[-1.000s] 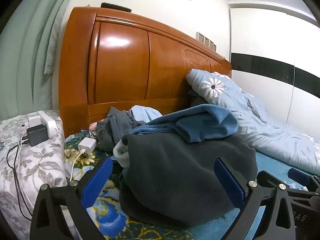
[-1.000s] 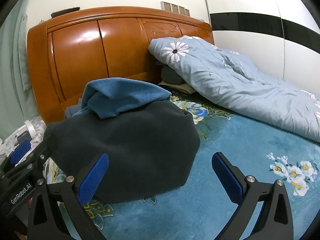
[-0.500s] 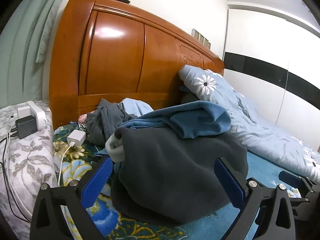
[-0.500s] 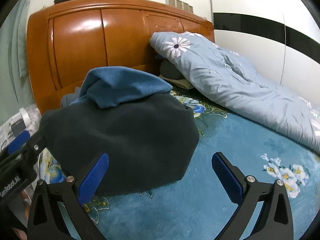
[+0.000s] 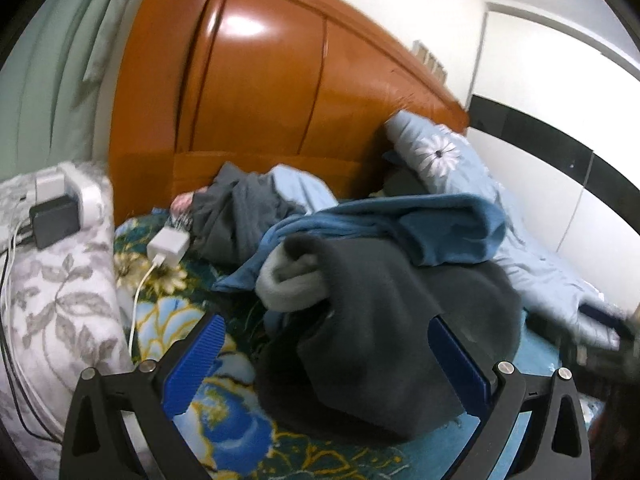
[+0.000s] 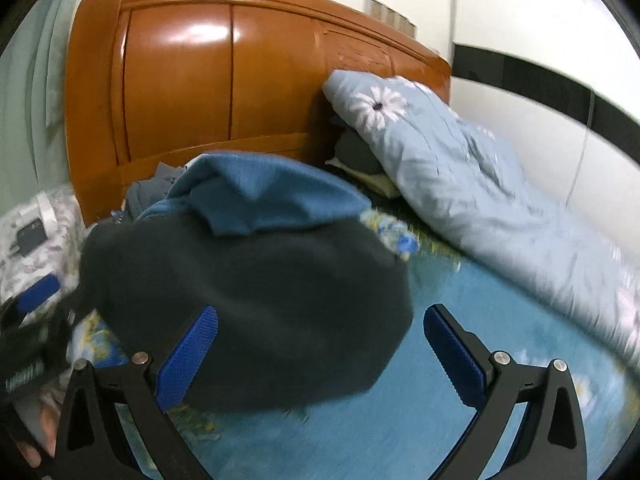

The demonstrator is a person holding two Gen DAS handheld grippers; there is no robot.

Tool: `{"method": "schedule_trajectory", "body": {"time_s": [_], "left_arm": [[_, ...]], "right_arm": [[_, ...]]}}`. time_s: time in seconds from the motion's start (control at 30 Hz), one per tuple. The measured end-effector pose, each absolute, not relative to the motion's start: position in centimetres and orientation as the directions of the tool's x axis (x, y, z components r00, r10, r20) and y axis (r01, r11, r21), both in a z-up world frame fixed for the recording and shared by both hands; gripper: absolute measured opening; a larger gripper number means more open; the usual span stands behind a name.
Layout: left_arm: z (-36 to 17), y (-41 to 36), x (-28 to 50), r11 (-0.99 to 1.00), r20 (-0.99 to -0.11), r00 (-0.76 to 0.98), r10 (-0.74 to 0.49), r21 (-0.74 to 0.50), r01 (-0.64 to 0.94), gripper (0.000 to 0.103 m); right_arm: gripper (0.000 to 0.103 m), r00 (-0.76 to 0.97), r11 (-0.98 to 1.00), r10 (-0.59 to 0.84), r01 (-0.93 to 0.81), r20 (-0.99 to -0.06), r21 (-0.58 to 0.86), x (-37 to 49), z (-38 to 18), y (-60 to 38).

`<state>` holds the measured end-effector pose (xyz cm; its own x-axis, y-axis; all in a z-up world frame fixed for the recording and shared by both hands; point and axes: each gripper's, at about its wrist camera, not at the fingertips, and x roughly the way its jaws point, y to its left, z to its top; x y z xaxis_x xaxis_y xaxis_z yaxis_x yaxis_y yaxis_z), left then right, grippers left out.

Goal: Fold clothes
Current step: 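Grasp the blue shirt with the right gripper and lift it off the pile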

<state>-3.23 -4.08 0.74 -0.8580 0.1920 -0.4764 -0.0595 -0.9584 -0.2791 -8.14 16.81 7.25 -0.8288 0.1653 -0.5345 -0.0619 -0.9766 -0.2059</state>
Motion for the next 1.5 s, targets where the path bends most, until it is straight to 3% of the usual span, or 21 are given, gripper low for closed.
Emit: {"method": "schedule_trajectory", "body": {"time_s": [0.13, 0.27, 0.4, 0.47, 0.53, 0.57, 0.63, 0.73, 0.83, 1.1, 1.3, 1.4, 1.5], "left_arm": [[0.2, -4.6, -4.0, -0.943, -0.502, -0.836, 0.22, -0.328, -0.051, 0.103], [0.1, -4.5, -4.3, -0.94, -0.508, -0.83, 0.228, -0.336, -0.052, 0.103], [0.1, -4.2, -4.4, -0.938, -0.51, -0.827, 0.237, -0.341, -0.059, 0.103], [0.1, -4.1, -4.5, -0.937, -0.515, -0.821, 0.245, -0.342, -0.065, 0.103], [0.1, -4.0, -4.5, -0.936, -0.518, -0.818, 0.251, -0.346, -0.068, 0.103], [0.1, -4.0, -4.4, -0.935, -0.518, -0.817, 0.253, -0.348, -0.069, 0.103], [0.2, -4.0, -4.2, -0.933, -0.514, -0.818, 0.257, -0.353, -0.071, 0.103], [0.5, -4.2, -3.9, -0.931, -0.506, -0.822, 0.26, -0.359, -0.073, 0.103], [0.7, -4.4, -3.6, -0.928, -0.498, -0.826, 0.263, -0.364, -0.076, 0.103], [1.9, -5.3, -2.1, -0.903, -0.421, -0.858, 0.294, -0.417, -0.105, 0.103], [2.8, -3.3, -0.6, -0.894, -0.375, -0.854, 0.362, -0.4, -0.203, 0.103], [3.2, -1.0, 0.3, -0.886, -0.365, -0.833, 0.416, -0.371, -0.28, 0.103], [3.5, 1.4, 1.3, -0.872, -0.359, -0.808, 0.468, -0.34, -0.354, 0.103]], "right_arm": [[0.103, -0.789, -0.943, 0.189, 0.021, -0.585, -0.333, -13.3, 8.3, 16.1], [0.103, -0.802, -0.863, 0.215, 0.111, -0.557, -0.493, -17.1, 8.4, 13.2], [0.103, -0.808, -0.846, 0.19, 0.154, -0.558, -0.51, -18.4, 8.0, 10.8], [0.085, -0.795, -0.87, 0.165, 0.162, -0.584, -0.466, -18.8, 7.8, 10.3], [0.026, -0.772, -0.899, 0.171, 0.132, -0.613, -0.417, -19.1, 8.0, 10.9], [0.017, -0.759, -0.913, 0.174, 0.115, -0.627, -0.392, -19.2, 8.2, 11.2], [0.013, -0.749, -0.939, 0.171, 0.073, -0.64, -0.337, -19.3, 8.7, 12.0], [0.011, -0.781, -0.971, 0.157, -0.011, -0.605, -0.238, -18.2, 11.1, 13.4], [0.01, -0.839, -0.975, 0.198, -0.114, -0.508, -0.191, -16.1, 15.7, 15.0], [0.009, -0.899, -0.921, 0.388, -0.37, -0.203, -0.12, -3.1, 30.3, 22.0], [0.01, -0.819, -0.814, 0.57, -0.573, 0.065, -0.094, 11.0, 42.0, 25.2], [0.01, -0.743, -0.733, 0.658, -0.669, 0.123, -0.123, 17.7, 45.7, 26.4], [0.01, -0.703, -0.682, 0.708, -0.707, 0.077, -0.188, 20.3, 45.8, 26.9]]}}
